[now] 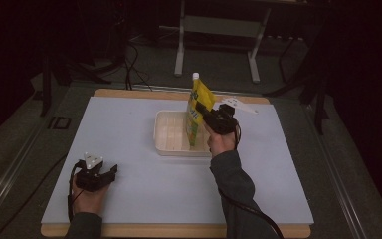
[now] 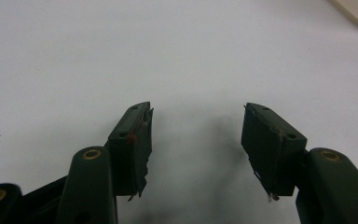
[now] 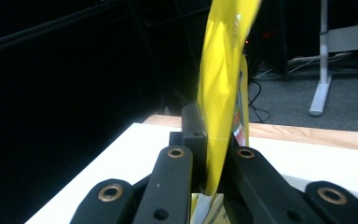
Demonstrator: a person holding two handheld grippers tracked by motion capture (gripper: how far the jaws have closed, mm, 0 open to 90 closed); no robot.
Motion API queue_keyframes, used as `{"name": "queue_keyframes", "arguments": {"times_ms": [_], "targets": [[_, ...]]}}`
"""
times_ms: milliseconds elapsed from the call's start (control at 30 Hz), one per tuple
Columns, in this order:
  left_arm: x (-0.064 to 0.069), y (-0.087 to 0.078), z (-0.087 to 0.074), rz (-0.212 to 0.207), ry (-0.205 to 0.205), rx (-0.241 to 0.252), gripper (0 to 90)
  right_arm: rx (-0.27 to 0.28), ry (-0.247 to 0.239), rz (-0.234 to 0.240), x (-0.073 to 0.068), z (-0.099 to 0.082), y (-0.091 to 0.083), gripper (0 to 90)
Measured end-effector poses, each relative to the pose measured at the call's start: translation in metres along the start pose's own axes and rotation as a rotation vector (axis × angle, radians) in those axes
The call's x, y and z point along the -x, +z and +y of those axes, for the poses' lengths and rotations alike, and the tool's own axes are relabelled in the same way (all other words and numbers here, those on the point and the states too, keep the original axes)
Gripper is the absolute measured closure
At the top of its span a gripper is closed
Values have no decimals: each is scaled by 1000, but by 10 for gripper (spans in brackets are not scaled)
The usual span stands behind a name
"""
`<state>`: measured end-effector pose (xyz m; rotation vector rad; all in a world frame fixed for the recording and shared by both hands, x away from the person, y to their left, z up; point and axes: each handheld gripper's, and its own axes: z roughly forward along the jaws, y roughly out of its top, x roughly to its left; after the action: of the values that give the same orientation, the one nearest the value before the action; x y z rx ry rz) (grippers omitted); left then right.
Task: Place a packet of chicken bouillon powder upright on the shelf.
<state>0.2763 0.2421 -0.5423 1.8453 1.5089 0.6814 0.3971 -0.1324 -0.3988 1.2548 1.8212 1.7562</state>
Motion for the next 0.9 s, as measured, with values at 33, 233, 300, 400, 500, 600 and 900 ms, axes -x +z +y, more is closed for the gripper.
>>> {"name": "queue_keyframes", "arguments": {"times_ms": [33, 233, 300, 400, 500, 600, 900], "targets": [[0, 0, 0, 0, 0, 1, 424, -1, -4, -1, 0, 0, 1, 900], [0, 0, 0, -2, 0, 1, 424, -8, -4, 9, -2, -2, 7, 900], [0, 0, 0, -1, 1, 2, 424, -8, -6, 16, -4, -2, 9, 900], [0, 0, 0, -2, 0, 4, 424, -12, -9, 21, -6, -2, 13, 900], [0, 0, 0, -3, -1, 4, 424, -12, -14, 24, -7, -4, 15, 900], [0, 0, 0, -2, -1, 5, 424, -16, -19, 20, -6, -7, 17, 900], [0, 0, 0, -2, -2, 4, 424, -8, 1, 16, 2, -16, 19, 900]]}}
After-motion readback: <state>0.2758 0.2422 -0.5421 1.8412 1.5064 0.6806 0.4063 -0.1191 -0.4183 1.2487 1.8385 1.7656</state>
